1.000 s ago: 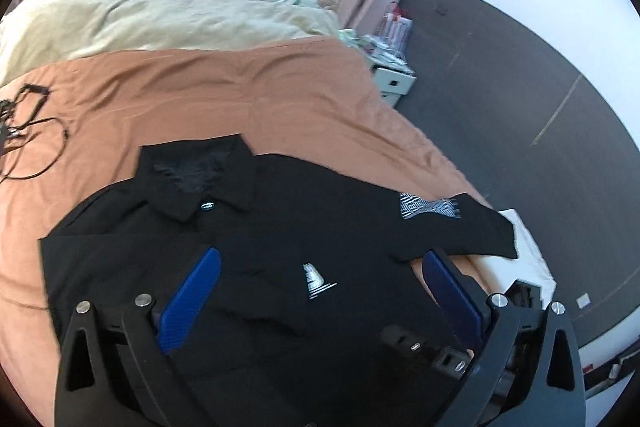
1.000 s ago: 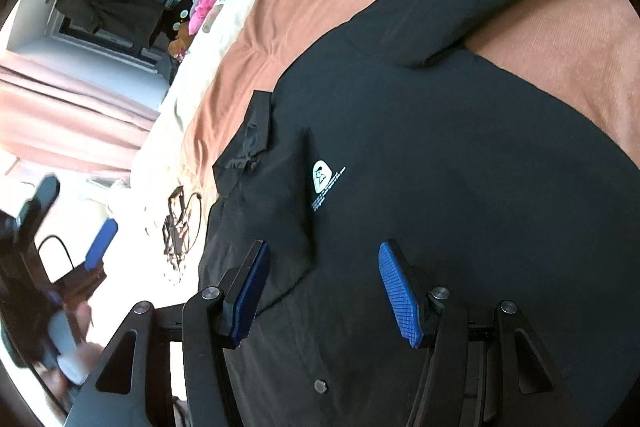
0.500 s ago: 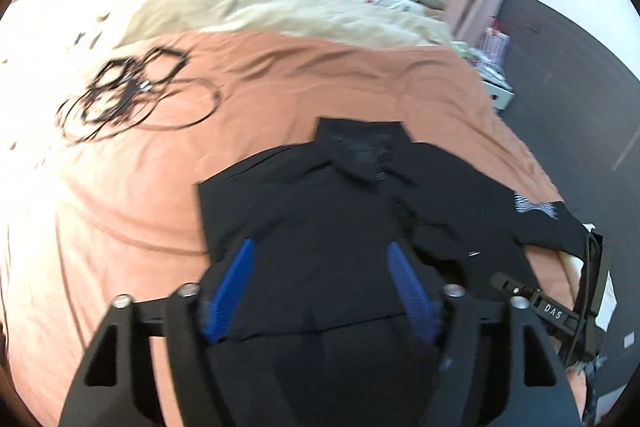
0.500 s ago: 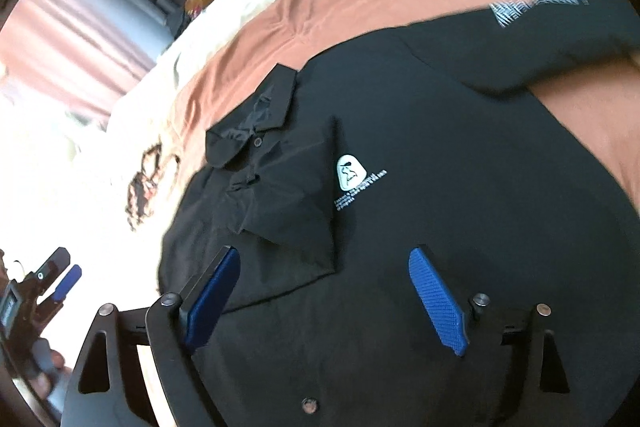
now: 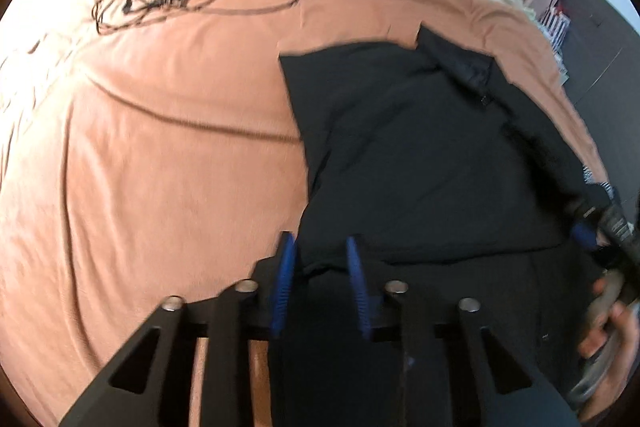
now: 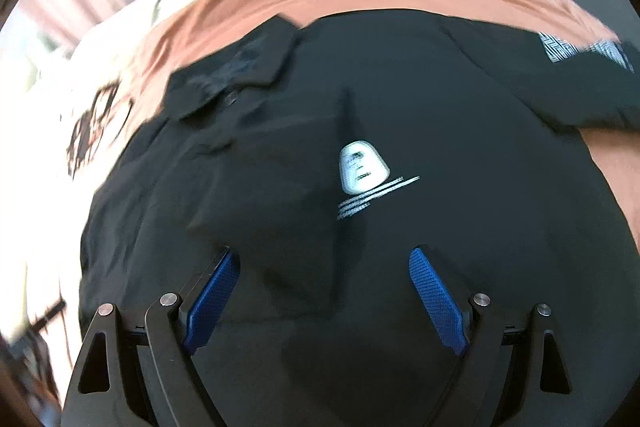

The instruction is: Fold large clothes

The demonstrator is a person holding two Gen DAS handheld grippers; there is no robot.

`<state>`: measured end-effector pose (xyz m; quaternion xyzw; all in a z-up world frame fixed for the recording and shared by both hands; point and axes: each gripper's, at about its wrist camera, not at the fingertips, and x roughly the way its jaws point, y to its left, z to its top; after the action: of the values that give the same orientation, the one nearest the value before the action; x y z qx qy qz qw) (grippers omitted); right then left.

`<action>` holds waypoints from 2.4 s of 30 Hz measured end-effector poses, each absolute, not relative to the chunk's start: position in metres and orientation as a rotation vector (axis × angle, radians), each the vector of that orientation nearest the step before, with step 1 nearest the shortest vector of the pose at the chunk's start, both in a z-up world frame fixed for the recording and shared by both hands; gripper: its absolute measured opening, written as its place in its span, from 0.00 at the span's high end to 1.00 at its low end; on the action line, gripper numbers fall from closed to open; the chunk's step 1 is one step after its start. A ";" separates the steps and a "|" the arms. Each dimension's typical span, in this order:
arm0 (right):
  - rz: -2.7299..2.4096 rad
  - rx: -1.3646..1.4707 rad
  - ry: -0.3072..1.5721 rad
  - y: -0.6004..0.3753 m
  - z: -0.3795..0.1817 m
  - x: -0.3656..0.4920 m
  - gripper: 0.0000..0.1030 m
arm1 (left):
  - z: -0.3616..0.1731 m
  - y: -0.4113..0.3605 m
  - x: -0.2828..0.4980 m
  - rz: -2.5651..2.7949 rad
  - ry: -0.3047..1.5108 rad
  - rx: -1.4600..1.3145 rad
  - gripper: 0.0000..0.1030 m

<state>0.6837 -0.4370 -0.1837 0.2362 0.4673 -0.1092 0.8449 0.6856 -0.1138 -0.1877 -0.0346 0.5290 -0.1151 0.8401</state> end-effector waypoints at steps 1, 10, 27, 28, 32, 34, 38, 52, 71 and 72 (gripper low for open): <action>-0.231 0.539 0.957 -0.447 -0.182 0.681 0.18 | -0.194 -0.113 0.686 -0.237 1.127 -0.079 0.75; -0.256 0.919 0.778 -0.530 -0.195 0.627 0.45 | -0.202 -0.119 0.688 -0.222 1.126 -0.075 0.75; -0.114 1.054 0.744 -0.539 -0.231 0.649 0.94 | -0.197 -0.107 0.683 -0.205 1.114 -0.174 0.75; -0.112 1.082 0.754 -0.542 -0.233 0.648 0.90 | -0.195 -0.107 0.681 -0.205 1.111 -0.183 0.75; -0.108 1.130 0.739 -0.550 -0.223 0.631 0.61 | -0.180 -0.109 0.675 -0.227 1.089 -0.220 0.75; -0.124 1.132 0.716 -0.553 -0.212 0.617 0.47 | -0.172 -0.115 0.672 -0.236 1.079 -0.203 0.64; -0.169 1.024 0.718 -0.567 -0.187 0.594 0.46 | -0.151 -0.122 0.659 -0.256 1.011 -0.208 0.30; -0.470 0.912 0.659 -0.707 -0.138 0.503 0.46 | -0.135 -0.167 0.651 -0.335 0.963 -0.142 0.30; -0.680 1.023 0.568 -0.801 -0.169 0.476 0.46 | -0.160 -0.148 0.670 -0.282 0.954 -0.071 0.30; -0.696 1.014 0.563 -0.803 -0.170 0.479 0.46 | -0.160 -0.146 0.671 -0.278 0.954 -0.071 0.30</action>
<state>0.4789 -0.8027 -0.1703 0.4691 0.2607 -0.3222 0.7799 0.6707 -0.1455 -0.1603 -0.0340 0.4575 -0.1336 0.8784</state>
